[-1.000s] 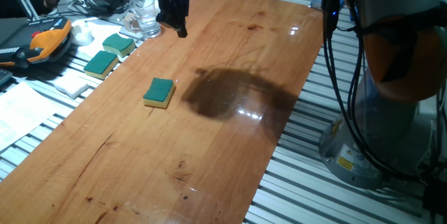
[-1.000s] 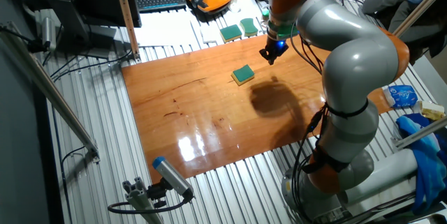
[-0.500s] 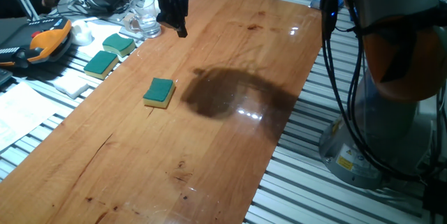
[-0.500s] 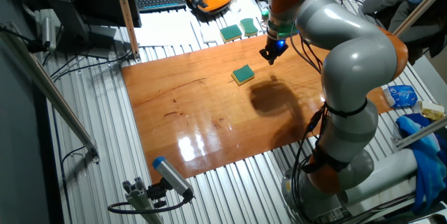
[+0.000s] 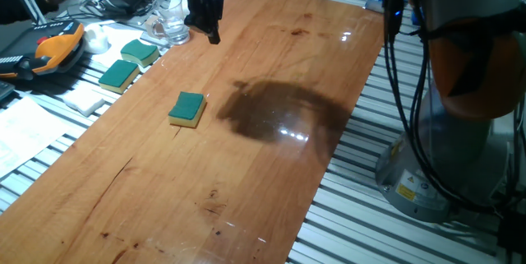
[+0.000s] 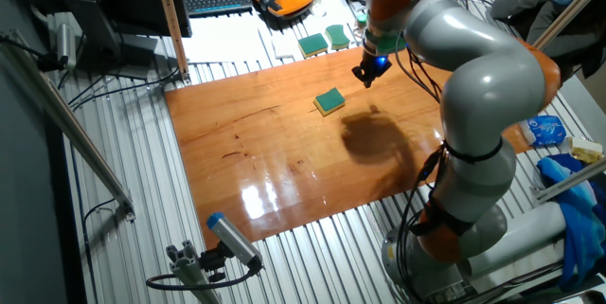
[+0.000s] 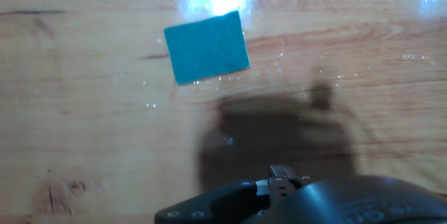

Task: Clean the tabletop with a sponge

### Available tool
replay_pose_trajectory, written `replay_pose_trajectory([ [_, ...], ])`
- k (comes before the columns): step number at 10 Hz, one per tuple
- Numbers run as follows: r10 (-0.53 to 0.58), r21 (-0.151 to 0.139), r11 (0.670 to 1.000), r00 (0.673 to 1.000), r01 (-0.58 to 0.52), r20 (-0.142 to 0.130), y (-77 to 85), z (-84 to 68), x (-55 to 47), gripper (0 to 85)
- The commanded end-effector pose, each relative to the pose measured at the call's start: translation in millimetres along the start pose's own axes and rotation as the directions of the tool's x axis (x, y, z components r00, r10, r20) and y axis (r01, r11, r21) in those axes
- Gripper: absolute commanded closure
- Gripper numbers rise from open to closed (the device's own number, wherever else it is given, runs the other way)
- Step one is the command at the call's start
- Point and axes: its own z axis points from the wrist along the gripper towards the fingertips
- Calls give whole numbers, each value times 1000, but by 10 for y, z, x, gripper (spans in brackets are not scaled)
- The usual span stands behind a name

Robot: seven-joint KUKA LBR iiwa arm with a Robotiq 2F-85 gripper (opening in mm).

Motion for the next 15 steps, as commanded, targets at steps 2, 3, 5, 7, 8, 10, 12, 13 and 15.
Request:
replay_pose_trajectory([
  [2, 4, -15, 1000, 999, -4, 37, 5, 0, 0, 850],
  [3, 3, -49, 999, 999, -1, 54, 5, 0, 0, 850],
  [5, -25, -34, 999, 998, 27, 63, 5, 0, 0, 850],
  [7, -42, -30, 999, 999, 42, -11, 5, 0, 0, 850],
  [8, -16, -71, 997, 1000, 17, 3, 5, 0, 0, 850],
  [10, 9, -12, 1000, 999, -8, 34, 5, 0, 0, 850],
  [12, 30, -23, 999, 999, -29, 40, 55, 62, -72, 510],
  [13, 32, -31, 999, 999, -31, 26, 91, 124, -146, 510],
  [15, 64, -39, 997, 998, -63, 22, 210, 294, -305, 510],
])
